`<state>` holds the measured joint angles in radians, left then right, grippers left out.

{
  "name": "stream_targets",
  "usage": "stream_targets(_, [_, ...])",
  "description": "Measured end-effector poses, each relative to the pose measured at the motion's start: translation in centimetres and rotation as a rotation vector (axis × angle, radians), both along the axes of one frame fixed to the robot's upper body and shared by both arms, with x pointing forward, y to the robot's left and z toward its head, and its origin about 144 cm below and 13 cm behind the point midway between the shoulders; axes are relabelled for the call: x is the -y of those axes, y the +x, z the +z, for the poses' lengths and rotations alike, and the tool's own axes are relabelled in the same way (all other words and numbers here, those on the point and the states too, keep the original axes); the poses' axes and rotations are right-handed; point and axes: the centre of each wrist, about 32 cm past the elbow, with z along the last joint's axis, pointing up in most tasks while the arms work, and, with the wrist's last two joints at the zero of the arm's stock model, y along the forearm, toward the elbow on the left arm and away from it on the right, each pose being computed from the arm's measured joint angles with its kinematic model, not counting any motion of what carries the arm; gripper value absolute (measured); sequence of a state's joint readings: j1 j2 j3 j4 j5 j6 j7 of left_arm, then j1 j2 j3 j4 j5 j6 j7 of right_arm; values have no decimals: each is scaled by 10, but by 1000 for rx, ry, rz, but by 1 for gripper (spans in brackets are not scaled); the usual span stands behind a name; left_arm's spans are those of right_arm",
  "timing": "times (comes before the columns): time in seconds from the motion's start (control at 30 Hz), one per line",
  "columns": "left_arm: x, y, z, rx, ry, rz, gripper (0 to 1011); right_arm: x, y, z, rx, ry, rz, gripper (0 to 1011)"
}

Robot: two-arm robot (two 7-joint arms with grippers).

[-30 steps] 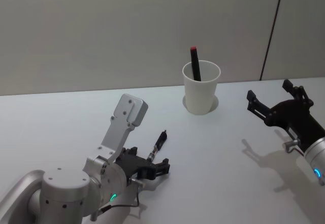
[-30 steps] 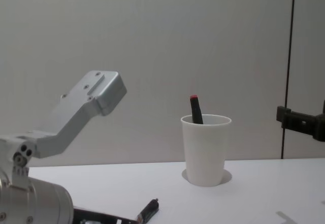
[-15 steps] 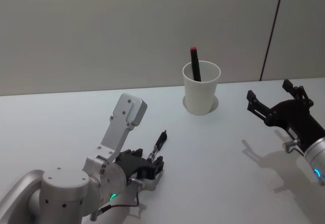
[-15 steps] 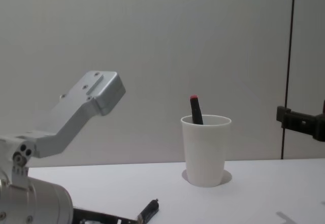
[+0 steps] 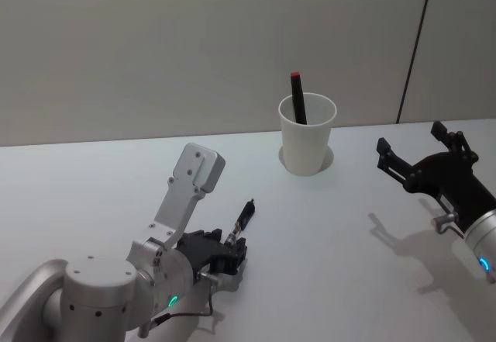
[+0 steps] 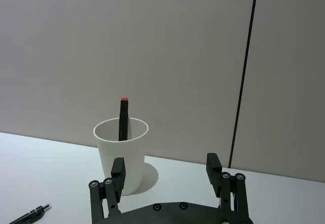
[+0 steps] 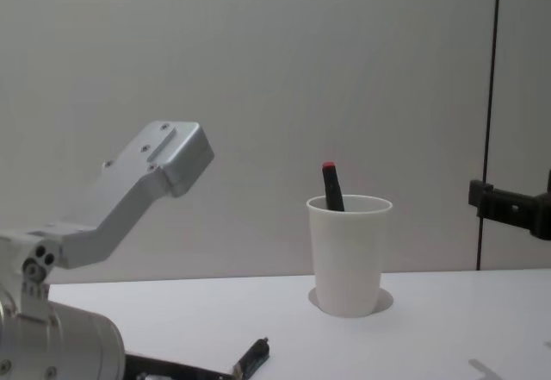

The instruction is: Place the pen into the pen holder.

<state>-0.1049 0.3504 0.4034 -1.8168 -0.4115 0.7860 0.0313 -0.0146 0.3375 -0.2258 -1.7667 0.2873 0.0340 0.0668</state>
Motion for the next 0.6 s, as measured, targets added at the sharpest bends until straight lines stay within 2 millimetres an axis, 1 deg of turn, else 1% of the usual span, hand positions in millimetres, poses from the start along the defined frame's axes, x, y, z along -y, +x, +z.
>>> stream_targets(0.37, [0,0,0,-1,-1,-1,333,0,0,0,0,0,0,1002])
stream_targets(0.6, [0,0,0,-2,-1,-1,297,0,0,0,0,0,0,1002])
